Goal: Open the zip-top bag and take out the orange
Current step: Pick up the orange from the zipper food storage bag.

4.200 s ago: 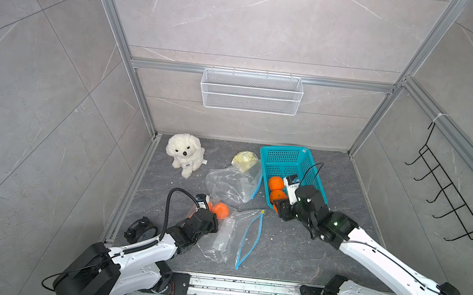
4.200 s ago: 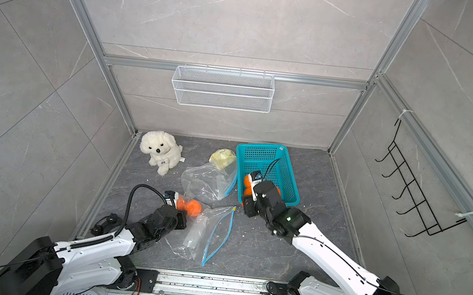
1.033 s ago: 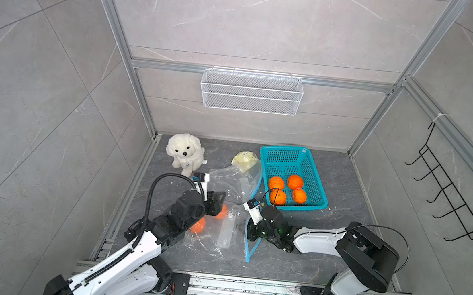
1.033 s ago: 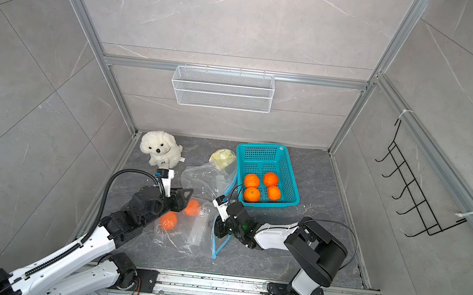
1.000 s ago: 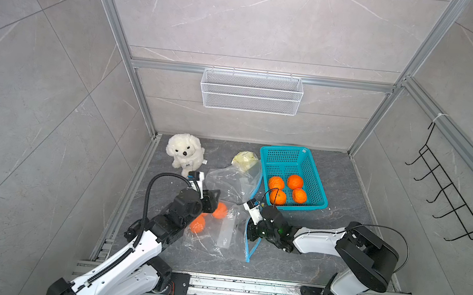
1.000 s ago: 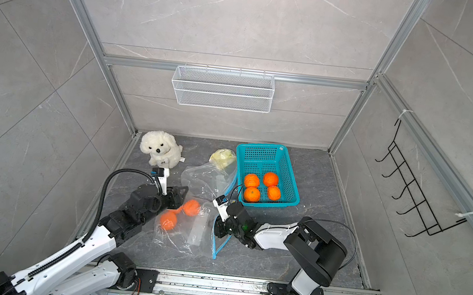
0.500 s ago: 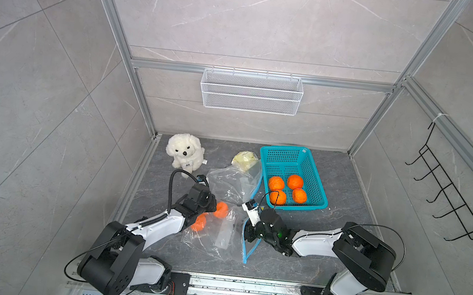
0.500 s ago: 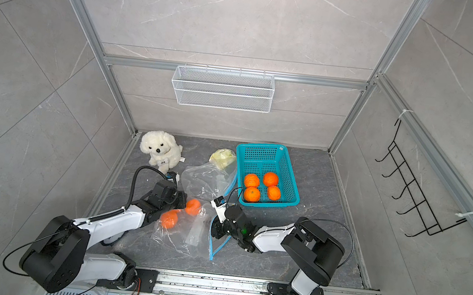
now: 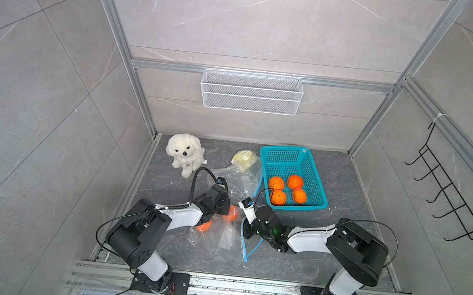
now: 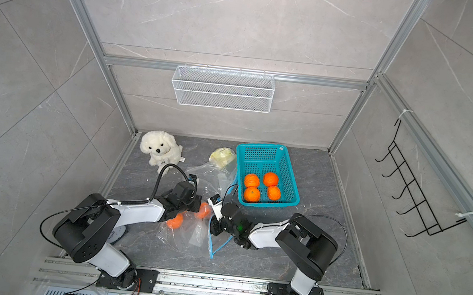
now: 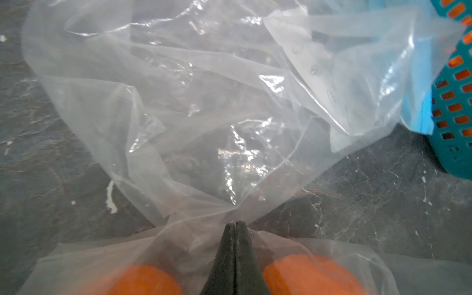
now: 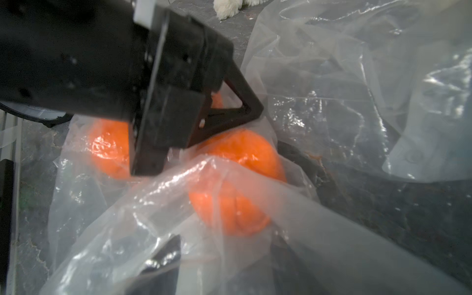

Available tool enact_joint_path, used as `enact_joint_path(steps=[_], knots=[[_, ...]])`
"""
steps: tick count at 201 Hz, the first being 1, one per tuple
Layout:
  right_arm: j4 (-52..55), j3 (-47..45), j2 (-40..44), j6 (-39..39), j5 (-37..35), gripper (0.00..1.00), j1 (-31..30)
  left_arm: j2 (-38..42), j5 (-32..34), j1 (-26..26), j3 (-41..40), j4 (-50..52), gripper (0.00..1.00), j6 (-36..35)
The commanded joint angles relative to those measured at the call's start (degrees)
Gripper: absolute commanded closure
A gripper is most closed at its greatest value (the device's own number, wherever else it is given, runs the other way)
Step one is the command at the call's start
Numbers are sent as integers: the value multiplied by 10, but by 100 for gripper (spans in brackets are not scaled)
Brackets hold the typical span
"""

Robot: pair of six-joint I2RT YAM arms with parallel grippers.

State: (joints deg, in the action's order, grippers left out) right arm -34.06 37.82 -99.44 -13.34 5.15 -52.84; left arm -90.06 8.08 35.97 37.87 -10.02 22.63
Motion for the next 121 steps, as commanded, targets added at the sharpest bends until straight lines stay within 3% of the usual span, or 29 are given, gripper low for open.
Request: enact_joint_path(steps=[1,21,45,93,121], knots=[[13,21,-19,23,-29,42,-3,-9,19,8,-6,16,100,-7],[9,27,-32,25,-61,31,-4,-10,17,12,-10,7,100,-14],[24,63,-62,42,-45,22,-4,-21,13,28,-12,-15,100,-29],[77,144,-114,69,1,21,-9,-36,21,58,1,-17,100,-48],[102,155,-115,80,-3,32,-11,-28,28,57,-5,-15,100,-41]])
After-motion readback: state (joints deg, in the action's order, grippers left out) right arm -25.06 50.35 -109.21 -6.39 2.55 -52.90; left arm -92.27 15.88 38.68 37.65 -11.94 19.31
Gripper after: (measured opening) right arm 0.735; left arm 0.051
